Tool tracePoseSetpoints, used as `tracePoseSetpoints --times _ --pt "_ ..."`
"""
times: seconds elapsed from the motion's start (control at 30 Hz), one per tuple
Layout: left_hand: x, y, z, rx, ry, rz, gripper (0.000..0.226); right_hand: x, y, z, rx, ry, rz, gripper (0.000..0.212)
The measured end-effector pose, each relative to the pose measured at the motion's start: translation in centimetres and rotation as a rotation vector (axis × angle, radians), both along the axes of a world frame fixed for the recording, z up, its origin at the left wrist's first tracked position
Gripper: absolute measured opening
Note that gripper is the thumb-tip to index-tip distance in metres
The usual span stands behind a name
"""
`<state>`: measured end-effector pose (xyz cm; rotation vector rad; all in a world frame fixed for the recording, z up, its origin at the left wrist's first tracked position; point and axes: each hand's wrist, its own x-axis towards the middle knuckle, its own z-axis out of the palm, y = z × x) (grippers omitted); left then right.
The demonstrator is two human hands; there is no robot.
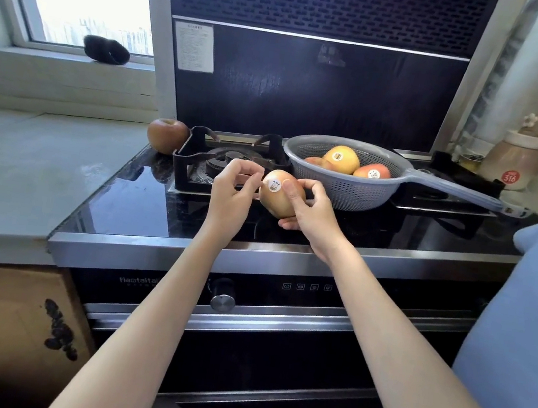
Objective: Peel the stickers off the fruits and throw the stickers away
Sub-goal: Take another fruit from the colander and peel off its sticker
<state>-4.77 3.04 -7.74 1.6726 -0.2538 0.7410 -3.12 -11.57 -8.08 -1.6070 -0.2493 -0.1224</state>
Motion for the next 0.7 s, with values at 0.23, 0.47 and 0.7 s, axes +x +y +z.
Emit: tracePoseSetpoints --times 0.23,0.47,0.7 --pt "-0.01 0.05 -0.15 0.080 -0.033 0.001 0.010 -0.07 -0.03 0.08 -0.011 -0.002 0.001 0.040" --pt "0.15 0.15 -0.08 0.110 -0.031 0.001 0.008 -0.14 -0.04 0.15 -0.018 -0.002 0.003 0.036" --pt "0.31 0.20 -0.14 0.097 -0.018 -0.024 0.007 -0.13 0.03 0.03 -0.034 -0.004 -0.005 0.038"
